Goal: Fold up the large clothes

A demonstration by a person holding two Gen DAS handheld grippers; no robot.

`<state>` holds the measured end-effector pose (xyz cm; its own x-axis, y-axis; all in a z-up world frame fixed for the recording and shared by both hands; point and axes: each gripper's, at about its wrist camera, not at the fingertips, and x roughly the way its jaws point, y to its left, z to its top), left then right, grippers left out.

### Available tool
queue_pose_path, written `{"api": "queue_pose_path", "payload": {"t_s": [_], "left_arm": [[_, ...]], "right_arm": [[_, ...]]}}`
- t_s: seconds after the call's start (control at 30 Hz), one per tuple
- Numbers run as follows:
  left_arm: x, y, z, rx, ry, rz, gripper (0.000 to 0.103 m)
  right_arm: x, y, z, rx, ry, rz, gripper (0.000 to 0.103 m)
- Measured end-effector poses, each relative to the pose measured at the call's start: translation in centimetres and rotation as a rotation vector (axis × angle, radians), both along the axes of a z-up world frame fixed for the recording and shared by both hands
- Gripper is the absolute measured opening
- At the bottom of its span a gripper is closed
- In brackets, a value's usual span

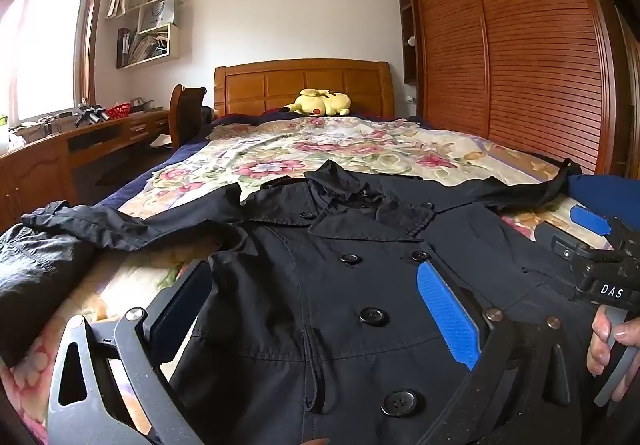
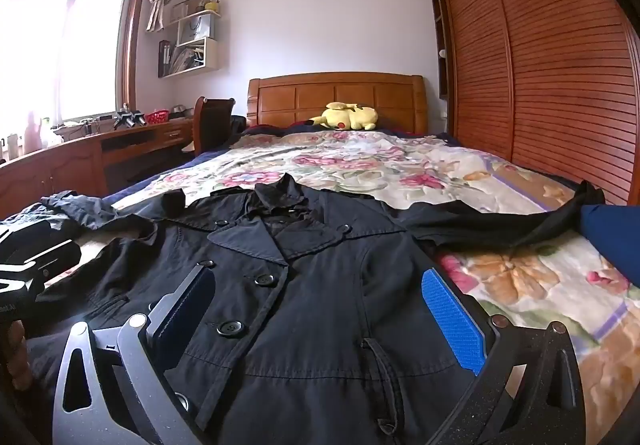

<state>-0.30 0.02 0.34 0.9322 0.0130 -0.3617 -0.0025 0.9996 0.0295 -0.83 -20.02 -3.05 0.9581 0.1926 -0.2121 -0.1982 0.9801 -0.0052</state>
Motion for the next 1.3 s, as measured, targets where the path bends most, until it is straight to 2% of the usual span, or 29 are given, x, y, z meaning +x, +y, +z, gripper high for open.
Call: {"api": "queue_pose_path", "payload": {"t_s": [0.43, 1.3], "left_arm": [[-0.42, -0.17, 0.15, -0.005, -0.017, 0.002, 0.103], [-0.57, 0.13, 0.10, -0.005, -0.024, 0.004, 0.103]], "right_arm": [[-0.91, -0.26, 0.04, 0.000, 0.006, 0.004, 0.103], [-0.12, -0.12, 0.12, 0.004, 0.012, 0.001, 0.103]]}}
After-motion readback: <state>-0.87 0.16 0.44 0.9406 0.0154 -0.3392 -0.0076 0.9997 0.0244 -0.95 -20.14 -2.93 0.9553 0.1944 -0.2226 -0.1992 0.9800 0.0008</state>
